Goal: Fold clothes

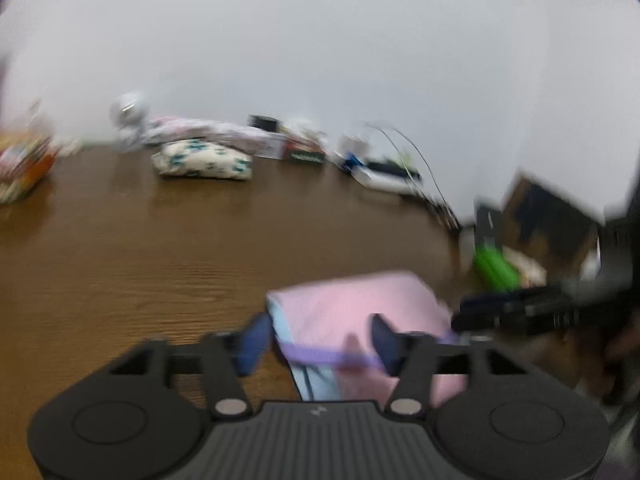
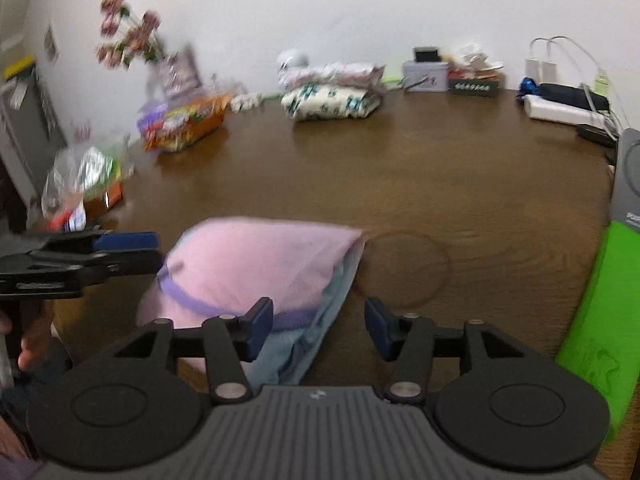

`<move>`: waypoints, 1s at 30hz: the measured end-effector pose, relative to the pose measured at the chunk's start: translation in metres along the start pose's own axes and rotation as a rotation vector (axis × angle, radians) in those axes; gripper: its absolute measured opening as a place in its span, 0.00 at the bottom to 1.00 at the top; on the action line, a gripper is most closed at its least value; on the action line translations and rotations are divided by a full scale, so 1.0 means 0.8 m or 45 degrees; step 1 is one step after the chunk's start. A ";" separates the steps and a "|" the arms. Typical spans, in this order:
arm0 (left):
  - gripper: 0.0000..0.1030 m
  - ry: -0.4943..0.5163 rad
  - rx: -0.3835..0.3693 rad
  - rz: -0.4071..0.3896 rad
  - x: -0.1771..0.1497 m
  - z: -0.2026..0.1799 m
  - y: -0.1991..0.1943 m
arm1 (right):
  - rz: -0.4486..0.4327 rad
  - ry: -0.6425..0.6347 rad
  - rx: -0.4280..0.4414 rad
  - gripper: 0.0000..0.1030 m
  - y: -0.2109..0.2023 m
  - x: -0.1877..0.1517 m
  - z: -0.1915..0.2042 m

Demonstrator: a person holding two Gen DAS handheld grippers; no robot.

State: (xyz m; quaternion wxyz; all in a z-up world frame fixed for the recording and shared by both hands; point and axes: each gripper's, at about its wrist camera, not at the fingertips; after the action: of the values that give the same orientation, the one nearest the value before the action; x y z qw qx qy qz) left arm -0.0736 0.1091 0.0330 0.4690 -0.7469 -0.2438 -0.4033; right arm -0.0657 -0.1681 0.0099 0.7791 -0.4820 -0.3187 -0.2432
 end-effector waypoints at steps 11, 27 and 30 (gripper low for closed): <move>0.59 0.014 0.166 0.180 -0.018 -0.026 0.043 | 0.023 -0.072 -0.082 0.61 0.035 -0.014 0.022; 0.04 0.132 0.160 0.105 -0.035 -0.062 0.036 | -0.018 -0.230 -0.154 0.13 0.027 -0.036 0.069; 0.04 0.128 0.158 0.078 -0.027 -0.060 0.032 | -0.029 -0.195 -0.125 0.11 0.020 -0.026 0.066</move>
State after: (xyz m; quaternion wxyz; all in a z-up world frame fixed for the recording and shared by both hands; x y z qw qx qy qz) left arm -0.0846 0.0549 0.0137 0.5382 -0.7023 -0.2216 -0.4101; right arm -0.0829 -0.1122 0.0030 0.7250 -0.5332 -0.3706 -0.2297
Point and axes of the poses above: each gripper's, at about its wrist camera, not at the fingertips, and y roughly the way its jaws point, z to its left, x to its top, and after that the axes turned 5 degrees about y, right-handed
